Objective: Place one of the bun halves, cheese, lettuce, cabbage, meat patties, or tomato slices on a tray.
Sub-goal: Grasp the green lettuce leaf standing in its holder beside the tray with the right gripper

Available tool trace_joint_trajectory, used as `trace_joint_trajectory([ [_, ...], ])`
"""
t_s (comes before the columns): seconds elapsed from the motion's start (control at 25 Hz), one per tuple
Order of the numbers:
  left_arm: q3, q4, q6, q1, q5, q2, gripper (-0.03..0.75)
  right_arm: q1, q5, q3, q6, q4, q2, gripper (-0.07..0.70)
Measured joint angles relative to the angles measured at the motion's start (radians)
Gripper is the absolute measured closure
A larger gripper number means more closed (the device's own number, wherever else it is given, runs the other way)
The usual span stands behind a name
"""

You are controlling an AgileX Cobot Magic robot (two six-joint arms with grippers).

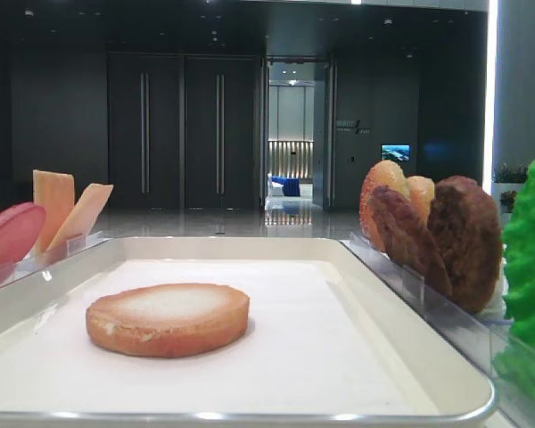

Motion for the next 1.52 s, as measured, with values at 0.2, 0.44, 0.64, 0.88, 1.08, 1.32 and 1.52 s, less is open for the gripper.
trace_joint_trajectory([
  [0.2, 0.0, 0.0, 0.0, 0.0, 0.0, 0.0, 0.181, 0.0, 0.0, 0.0, 0.0, 0.0, 0.0, 0.16],
  [0.44, 0.0, 0.0, 0.0, 0.0, 0.0, 0.0, 0.181, 0.0, 0.0, 0.0, 0.0, 0.0, 0.0, 0.16],
  [0.64, 0.0, 0.0, 0.0, 0.0, 0.0, 0.0, 0.181, 0.0, -0.001, 0.0, 0.014, 0.024, 0.0, 0.165],
  [0.88, 0.0, 0.0, 0.0, 0.0, 0.0, 0.0, 0.181, 0.0, -0.006, -0.039, 0.051, 0.046, 0.292, 0.187],
  [1.08, 0.0, 0.0, 0.0, 0.0, 0.0, 0.0, 0.181, 0.038, -0.018, -0.158, 0.054, 0.057, 0.696, 0.188],
  [1.32, 0.0, 0.0, 0.0, 0.0, 0.0, 0.0, 0.181, 0.062, 0.068, -0.357, 0.065, 0.07, 1.068, 0.188],
  [1.52, 0.0, 0.0, 0.0, 0.0, 0.0, 0.0, 0.181, 0.174, 0.078, -0.418, 0.144, 0.089, 1.143, 0.196],
])
